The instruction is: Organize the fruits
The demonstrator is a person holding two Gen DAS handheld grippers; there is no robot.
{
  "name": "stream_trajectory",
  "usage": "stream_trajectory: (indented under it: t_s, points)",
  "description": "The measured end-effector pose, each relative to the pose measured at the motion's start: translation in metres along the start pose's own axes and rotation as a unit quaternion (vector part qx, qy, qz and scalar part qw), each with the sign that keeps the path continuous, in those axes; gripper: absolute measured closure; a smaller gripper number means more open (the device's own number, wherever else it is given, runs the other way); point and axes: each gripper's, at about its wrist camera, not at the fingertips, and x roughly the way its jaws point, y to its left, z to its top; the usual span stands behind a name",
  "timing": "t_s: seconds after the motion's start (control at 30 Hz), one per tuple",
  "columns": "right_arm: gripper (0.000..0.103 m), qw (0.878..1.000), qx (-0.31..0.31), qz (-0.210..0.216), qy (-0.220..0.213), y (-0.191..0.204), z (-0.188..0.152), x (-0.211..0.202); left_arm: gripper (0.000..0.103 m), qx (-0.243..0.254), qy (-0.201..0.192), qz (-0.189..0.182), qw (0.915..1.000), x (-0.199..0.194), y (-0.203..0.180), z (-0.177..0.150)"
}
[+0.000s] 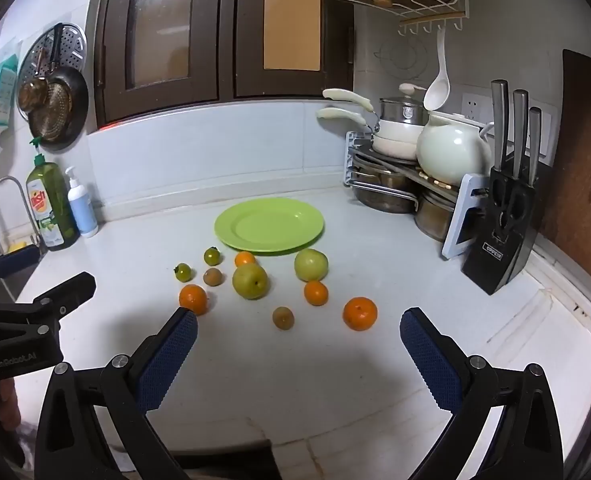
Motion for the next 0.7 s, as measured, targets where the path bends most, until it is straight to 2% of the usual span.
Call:
stream_trajectory:
  t_s: [0.1,0.3,0.4,0.7]
  points:
    - [0.001,1.000,0.002,0.000,0.007,0.000,0.000,0.000,0.000,-0.001,0.001,-0.013,0.9999,0.000,0.002,0.000]
    - [0.001,1.000,0.000,-0.002,0.008,0.000,0.001,0.001,0.000,0.001,-0.003,-0.004,1.0000,0.003,0.010,-0.003]
    - [0.001,1.000,0.004,-0.002,0.002,-0.006,-0.002,0.000,0.000,0.004,0.000,0.002,1.0000,0.005,0.001,0.000]
    - [0.001,1.000,0.001,-0.005,0.000,0.000,0.000,0.000,0.000,0.005,0.000,-0.006,1.0000,0.006,-0.004,0.000]
